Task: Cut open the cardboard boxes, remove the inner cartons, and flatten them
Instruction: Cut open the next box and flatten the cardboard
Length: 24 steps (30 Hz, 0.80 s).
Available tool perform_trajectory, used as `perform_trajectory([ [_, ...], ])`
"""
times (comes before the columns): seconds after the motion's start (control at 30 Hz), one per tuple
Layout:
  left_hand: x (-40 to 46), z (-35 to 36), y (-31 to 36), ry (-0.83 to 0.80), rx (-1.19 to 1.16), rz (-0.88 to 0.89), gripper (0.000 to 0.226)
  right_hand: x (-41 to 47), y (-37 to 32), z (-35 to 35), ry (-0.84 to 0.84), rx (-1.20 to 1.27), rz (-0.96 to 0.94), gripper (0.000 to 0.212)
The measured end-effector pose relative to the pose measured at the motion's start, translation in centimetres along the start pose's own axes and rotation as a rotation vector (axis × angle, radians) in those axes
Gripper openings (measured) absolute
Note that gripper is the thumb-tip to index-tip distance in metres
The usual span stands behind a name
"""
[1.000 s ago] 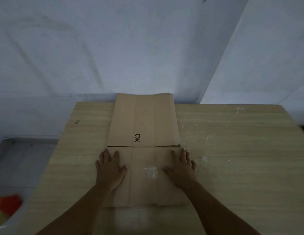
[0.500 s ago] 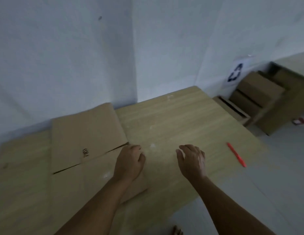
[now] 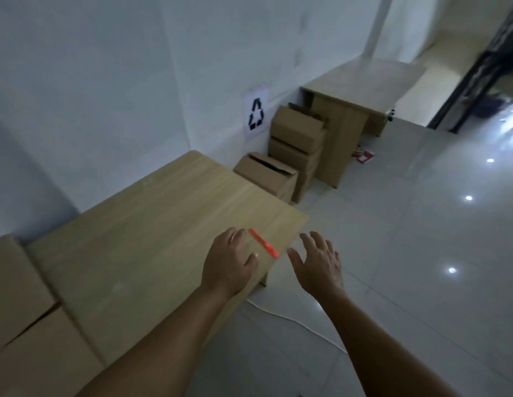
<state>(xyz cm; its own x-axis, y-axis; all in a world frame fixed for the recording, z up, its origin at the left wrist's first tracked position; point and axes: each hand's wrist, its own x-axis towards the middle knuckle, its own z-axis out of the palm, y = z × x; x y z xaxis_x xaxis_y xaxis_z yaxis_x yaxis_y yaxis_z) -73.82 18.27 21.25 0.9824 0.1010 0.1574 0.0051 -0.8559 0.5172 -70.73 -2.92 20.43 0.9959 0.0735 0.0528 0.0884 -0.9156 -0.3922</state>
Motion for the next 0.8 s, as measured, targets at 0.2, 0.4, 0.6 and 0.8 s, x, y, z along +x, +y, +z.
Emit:
perform_trajectory([
  [0.2, 5.3, 7.7, 7.6, -0.111, 0.109, 0.027, 0.08, 4.2, 9.9, -3.0, -0.129, -0.032, 0.058, 0.077],
  [0.4, 10.1, 12.3, 12.6, -0.14, 0.109, 0.03, 0.067, 8.4, 16.5, -4.9, -0.15, -0.015, 0.103, 0.077],
  [0.6, 16.2, 16.0, 14.8, -0.161, 0.095, 0.037, 0.061, 14.3, 20.4, -5.3, -0.171, -0.001, 0.121, 0.077],
  [0.8, 24.5, 19.3, 16.2, -0.168, 0.063, 0.021, 0.058, 23.2, 23.2, -5.2, -0.176, -0.01, 0.128, 0.077],
])
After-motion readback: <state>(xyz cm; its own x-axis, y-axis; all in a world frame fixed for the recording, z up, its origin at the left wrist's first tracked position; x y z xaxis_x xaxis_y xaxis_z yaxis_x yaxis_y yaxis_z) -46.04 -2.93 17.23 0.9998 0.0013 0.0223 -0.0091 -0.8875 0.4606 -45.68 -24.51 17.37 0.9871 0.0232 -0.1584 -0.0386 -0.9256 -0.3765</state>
